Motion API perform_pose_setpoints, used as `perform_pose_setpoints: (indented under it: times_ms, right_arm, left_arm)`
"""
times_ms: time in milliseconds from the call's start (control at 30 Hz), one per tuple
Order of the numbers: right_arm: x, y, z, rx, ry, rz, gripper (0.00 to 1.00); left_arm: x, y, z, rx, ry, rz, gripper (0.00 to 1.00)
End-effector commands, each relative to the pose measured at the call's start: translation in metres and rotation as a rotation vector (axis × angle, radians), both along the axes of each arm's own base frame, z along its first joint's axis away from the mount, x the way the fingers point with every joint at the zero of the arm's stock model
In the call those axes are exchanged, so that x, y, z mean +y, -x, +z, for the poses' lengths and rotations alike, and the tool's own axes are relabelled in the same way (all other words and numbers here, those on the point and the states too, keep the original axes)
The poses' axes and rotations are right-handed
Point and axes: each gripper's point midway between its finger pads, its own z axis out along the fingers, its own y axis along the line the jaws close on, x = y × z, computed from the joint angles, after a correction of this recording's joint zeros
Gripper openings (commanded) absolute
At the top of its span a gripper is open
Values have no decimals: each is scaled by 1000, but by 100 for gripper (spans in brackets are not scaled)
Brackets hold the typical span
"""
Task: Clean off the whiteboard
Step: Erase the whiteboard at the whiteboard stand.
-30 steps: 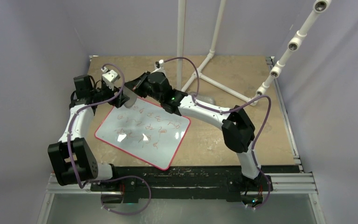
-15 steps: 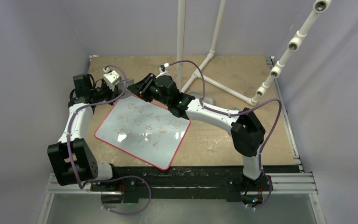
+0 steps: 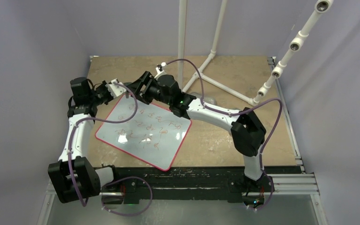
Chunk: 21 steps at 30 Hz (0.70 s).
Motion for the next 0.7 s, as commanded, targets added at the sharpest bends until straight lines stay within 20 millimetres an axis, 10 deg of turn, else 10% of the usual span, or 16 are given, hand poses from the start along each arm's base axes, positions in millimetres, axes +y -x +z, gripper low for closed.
perform_pose_setpoints:
  times_ms: [0, 367, 400, 533, 667]
  right_arm:
    - [10, -4, 41, -46, -120, 27, 66]
    - [17, -15, 18, -26, -64, -6, 0]
    - [12, -12, 10, -28, -27, -4, 0]
    - [-27, 7, -20, -79, 164, -2, 0]
    - [-85, 43, -62, -104, 443, 61, 0]
  left_arm:
    - [-4, 0, 8, -92, -91, -51, 0]
    - [-15, 15, -13, 49, -24, -73, 0]
    - [-18, 18, -19, 99, -7, -82, 5]
    - [-24, 35, -38, 290, 76, -79, 76]
    - [-23, 40, -45, 391, 174, -8, 88]
